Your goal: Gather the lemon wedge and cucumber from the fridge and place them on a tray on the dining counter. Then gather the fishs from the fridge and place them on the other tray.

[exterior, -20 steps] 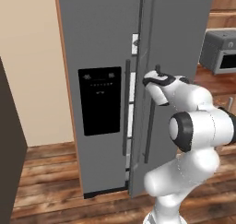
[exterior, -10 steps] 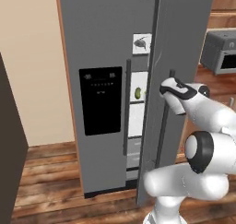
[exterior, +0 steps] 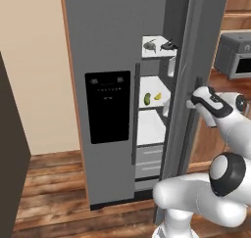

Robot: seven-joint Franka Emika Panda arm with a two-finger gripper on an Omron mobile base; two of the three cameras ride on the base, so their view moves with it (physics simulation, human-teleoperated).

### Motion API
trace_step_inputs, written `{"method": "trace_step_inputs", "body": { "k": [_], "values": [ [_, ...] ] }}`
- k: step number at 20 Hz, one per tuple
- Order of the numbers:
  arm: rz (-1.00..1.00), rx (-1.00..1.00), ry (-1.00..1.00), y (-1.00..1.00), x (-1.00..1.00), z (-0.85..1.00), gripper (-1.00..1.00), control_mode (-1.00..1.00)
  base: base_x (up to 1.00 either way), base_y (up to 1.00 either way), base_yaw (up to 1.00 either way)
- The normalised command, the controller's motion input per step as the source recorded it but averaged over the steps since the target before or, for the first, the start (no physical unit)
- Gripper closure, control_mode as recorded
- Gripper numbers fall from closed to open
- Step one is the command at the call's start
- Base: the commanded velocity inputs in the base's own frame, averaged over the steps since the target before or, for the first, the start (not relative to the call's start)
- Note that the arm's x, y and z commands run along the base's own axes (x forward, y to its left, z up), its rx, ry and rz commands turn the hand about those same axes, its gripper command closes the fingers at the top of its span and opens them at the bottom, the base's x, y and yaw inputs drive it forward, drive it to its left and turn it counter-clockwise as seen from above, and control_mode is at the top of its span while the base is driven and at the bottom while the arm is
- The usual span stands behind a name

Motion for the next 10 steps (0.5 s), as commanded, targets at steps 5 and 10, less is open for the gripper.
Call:
{"method": "trace_step_inputs", "body": {
  "k": [5,10],
  "values": [
    [0.06,0.00,0.00,-0.88,-0.18,0.00,-1.00,-1.00,0.00,0.00,0.00],
    [0.05,0.00,0.00,-0.56,-0.11,0.00,-1.00,-1.00,0.00,0.00,0.00]
  ]
}}
